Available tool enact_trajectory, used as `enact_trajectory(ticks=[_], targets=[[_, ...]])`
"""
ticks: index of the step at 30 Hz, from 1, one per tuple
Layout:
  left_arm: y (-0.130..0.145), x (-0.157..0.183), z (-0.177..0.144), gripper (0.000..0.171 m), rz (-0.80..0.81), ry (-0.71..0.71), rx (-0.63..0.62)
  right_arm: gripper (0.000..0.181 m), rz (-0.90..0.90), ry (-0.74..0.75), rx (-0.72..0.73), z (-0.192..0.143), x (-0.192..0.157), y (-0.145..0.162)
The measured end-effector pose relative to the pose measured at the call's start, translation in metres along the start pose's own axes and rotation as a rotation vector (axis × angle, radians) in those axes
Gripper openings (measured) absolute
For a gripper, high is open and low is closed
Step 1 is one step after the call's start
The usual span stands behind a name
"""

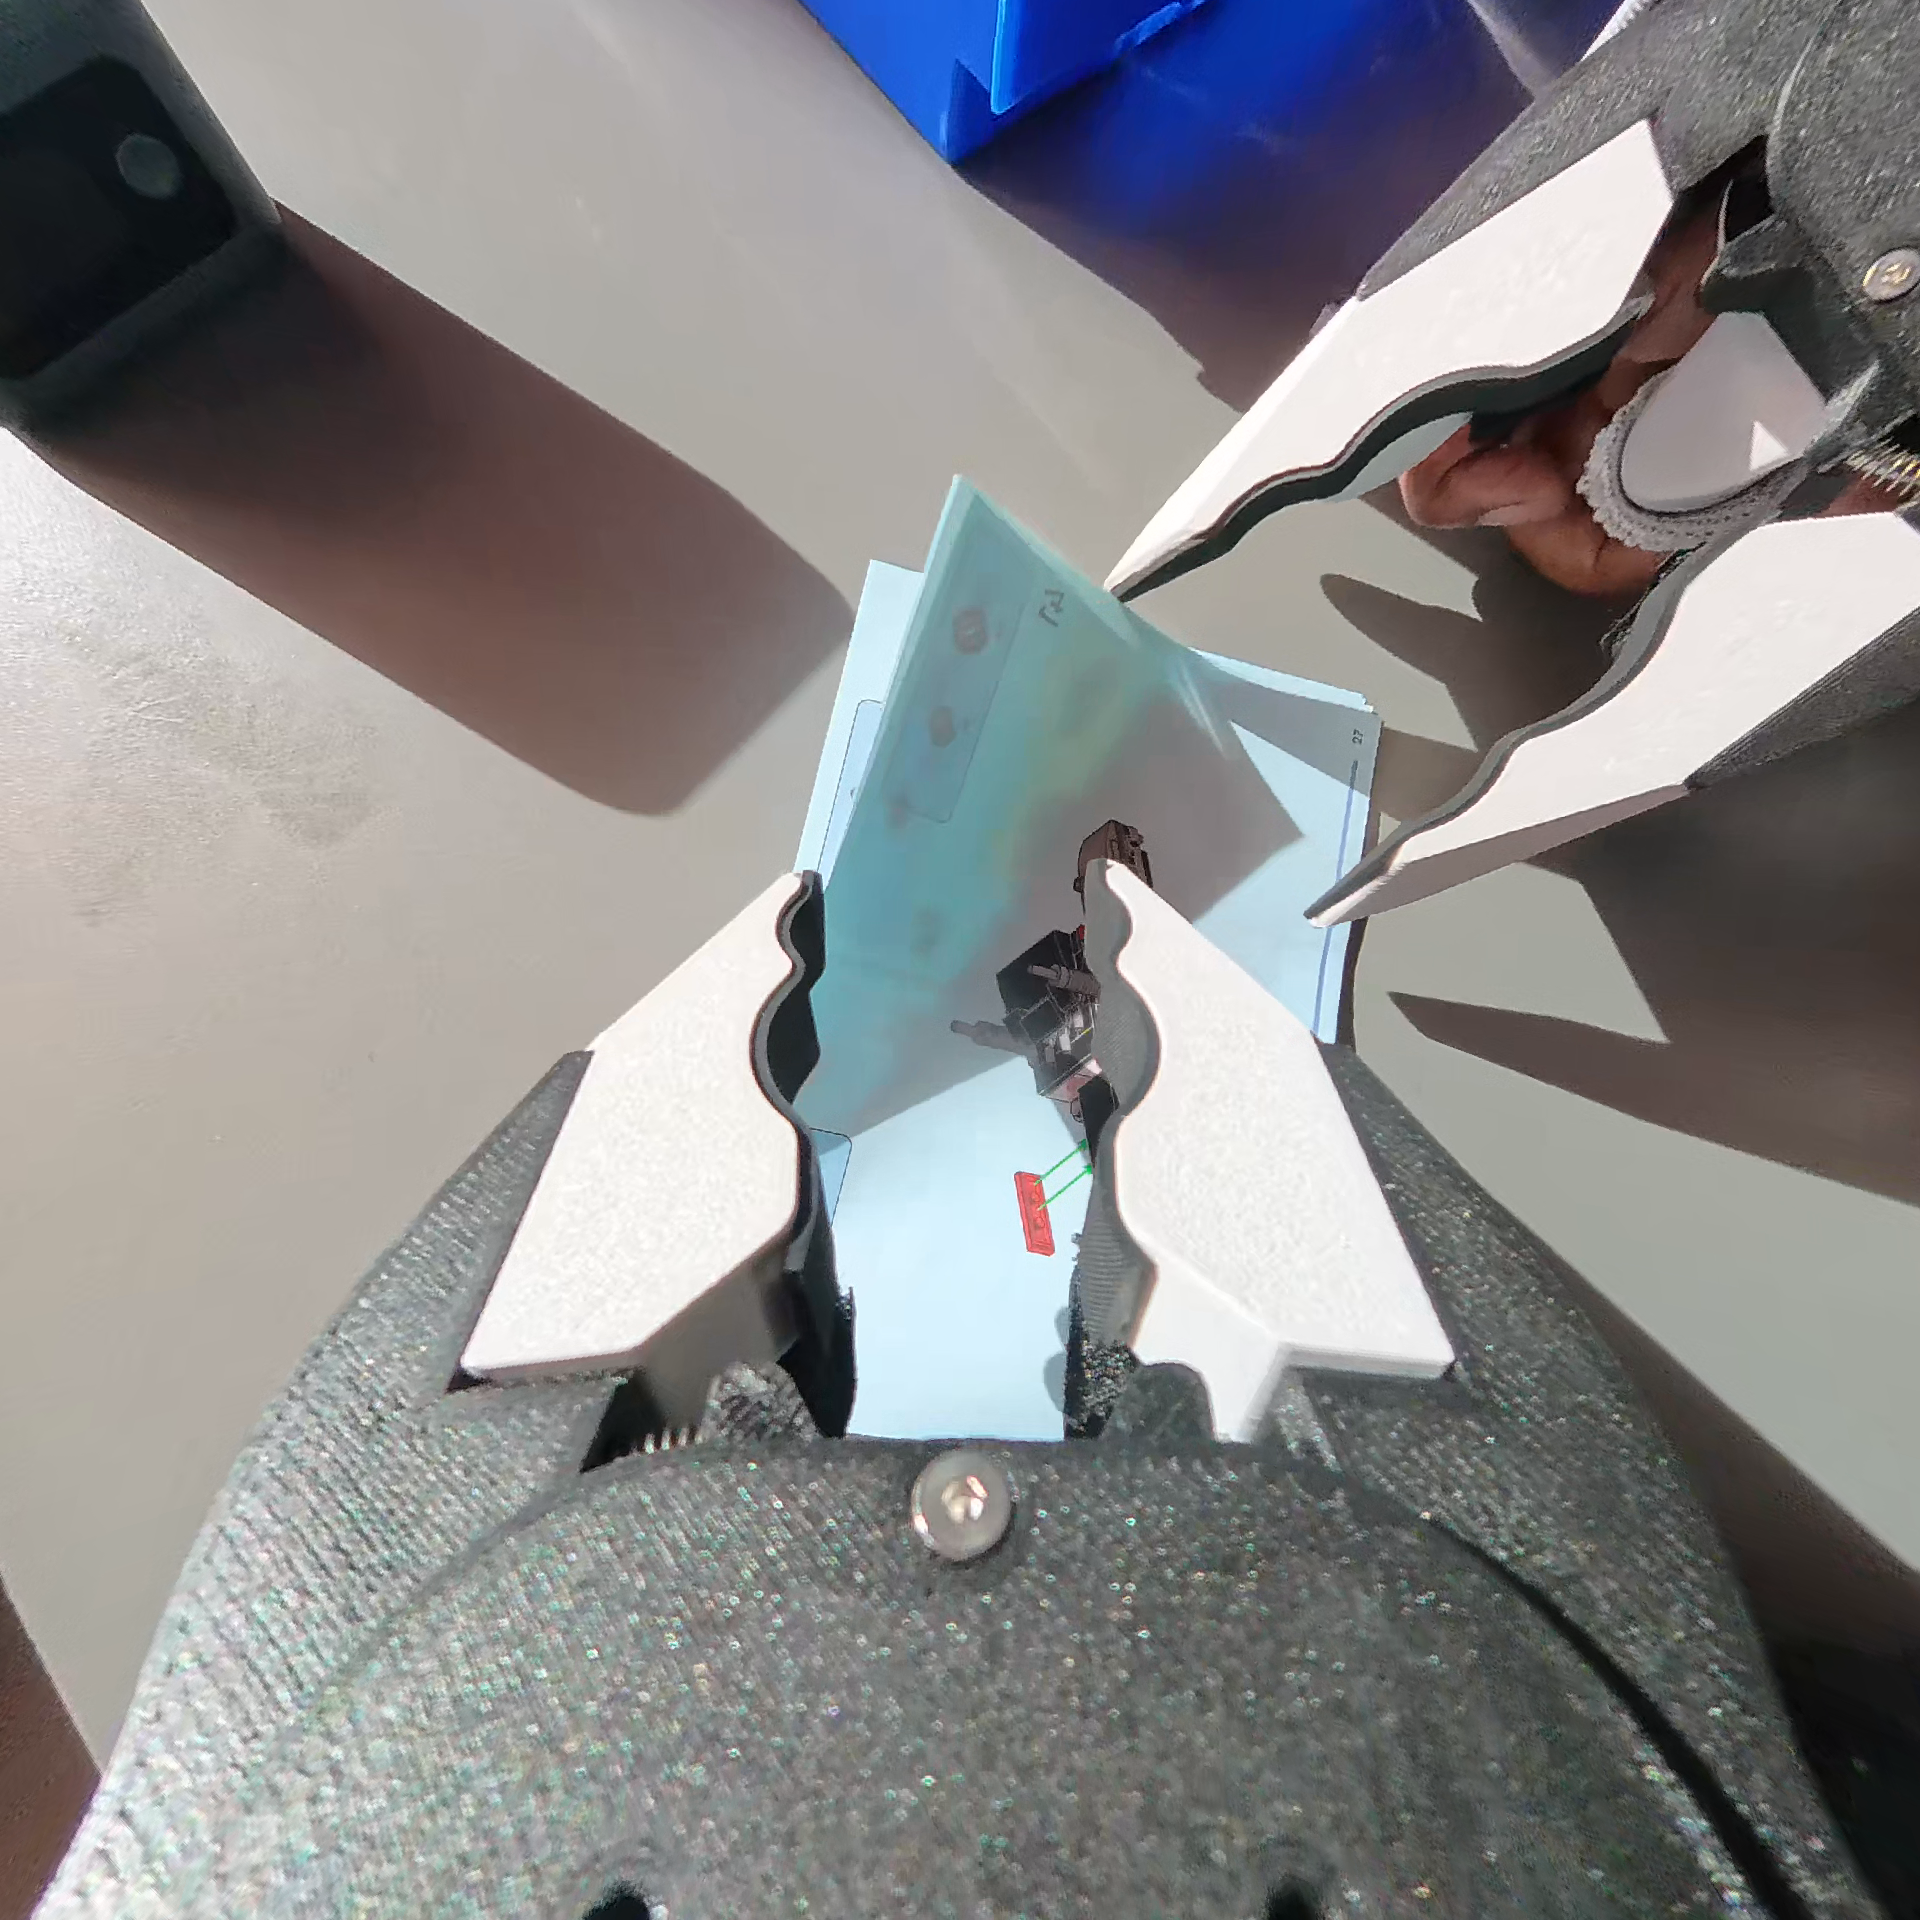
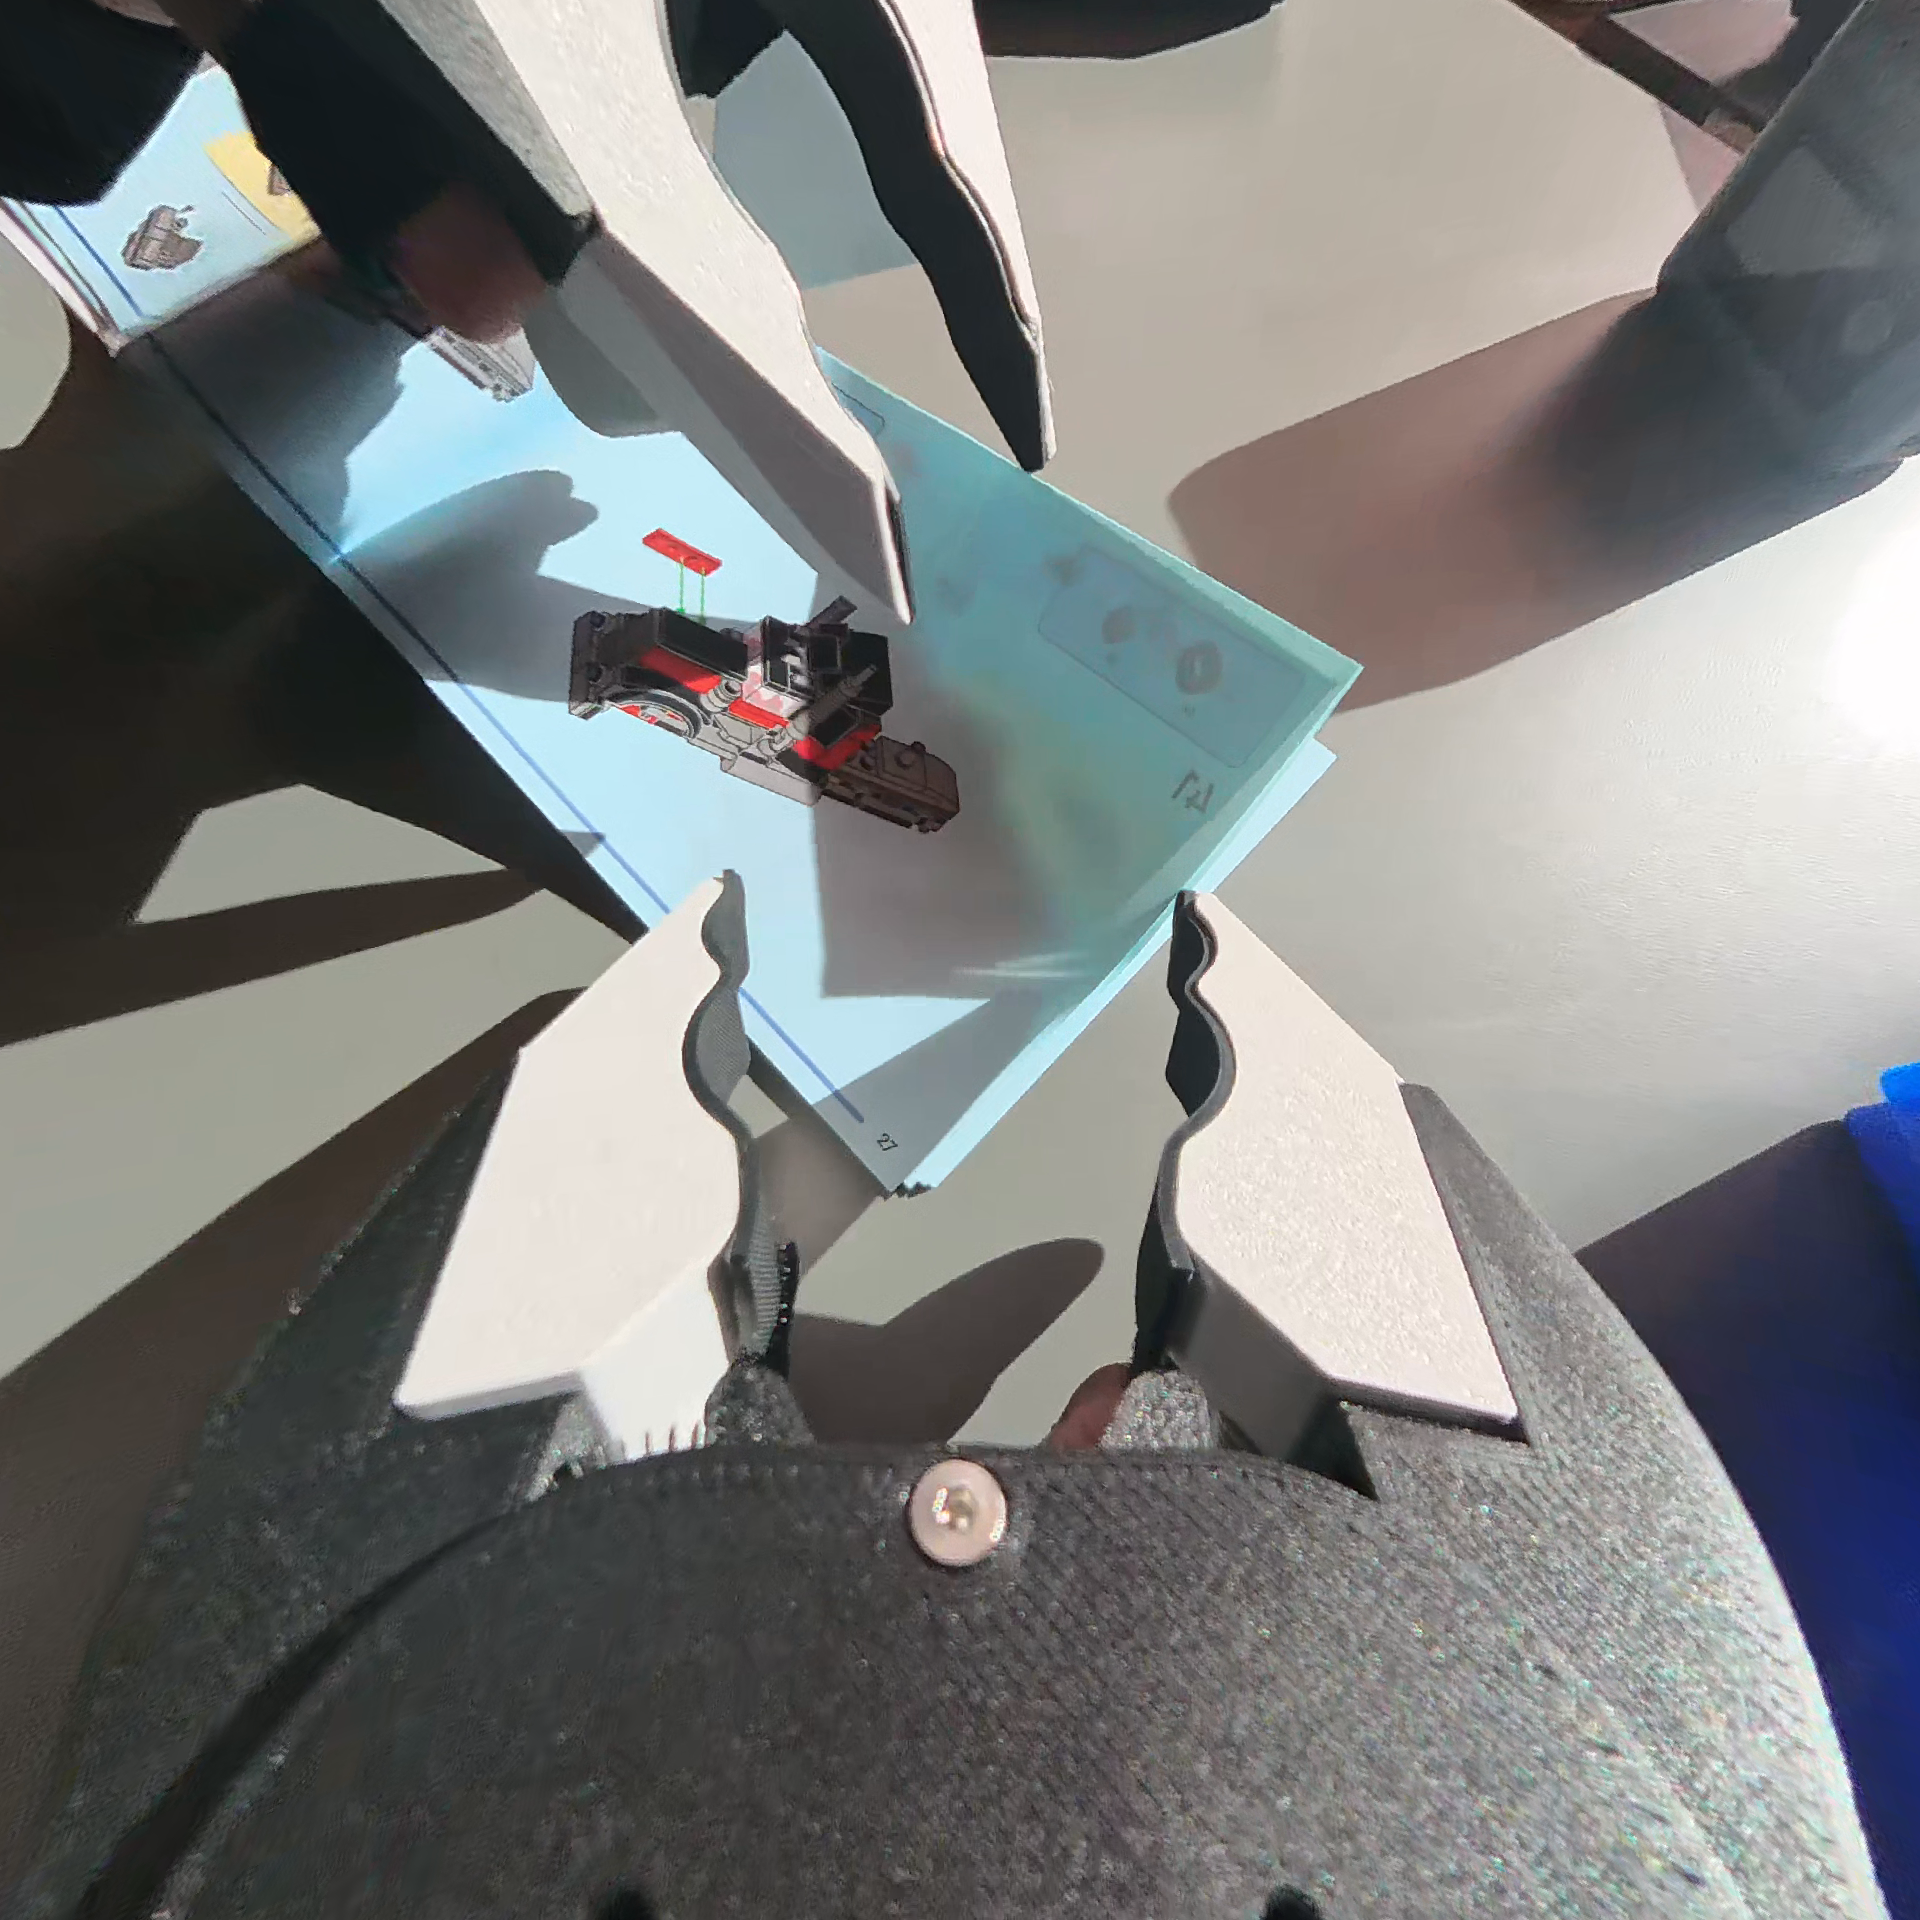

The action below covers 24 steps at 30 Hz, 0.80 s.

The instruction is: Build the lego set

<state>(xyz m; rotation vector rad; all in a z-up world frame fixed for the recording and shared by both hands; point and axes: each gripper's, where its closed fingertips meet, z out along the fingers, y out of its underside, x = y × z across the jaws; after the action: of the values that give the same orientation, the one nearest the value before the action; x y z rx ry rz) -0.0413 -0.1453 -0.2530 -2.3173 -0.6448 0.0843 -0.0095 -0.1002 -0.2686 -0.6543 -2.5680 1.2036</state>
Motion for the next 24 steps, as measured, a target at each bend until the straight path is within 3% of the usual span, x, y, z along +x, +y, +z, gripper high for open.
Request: enact_trajectory(ticks=[14,24], targets=[[0.000,-0.001,0.003,0.054,0.002,-0.006,-0.006,0.084,-0.059,-0.015,0.027,-0.002,-0.008,-0.003],[-0.017,0.009,0.000,0.057,0.001,0.025,0.059,0.080,-0.120,-0.067,0.114,-0.007,-0.020,-0.014]])
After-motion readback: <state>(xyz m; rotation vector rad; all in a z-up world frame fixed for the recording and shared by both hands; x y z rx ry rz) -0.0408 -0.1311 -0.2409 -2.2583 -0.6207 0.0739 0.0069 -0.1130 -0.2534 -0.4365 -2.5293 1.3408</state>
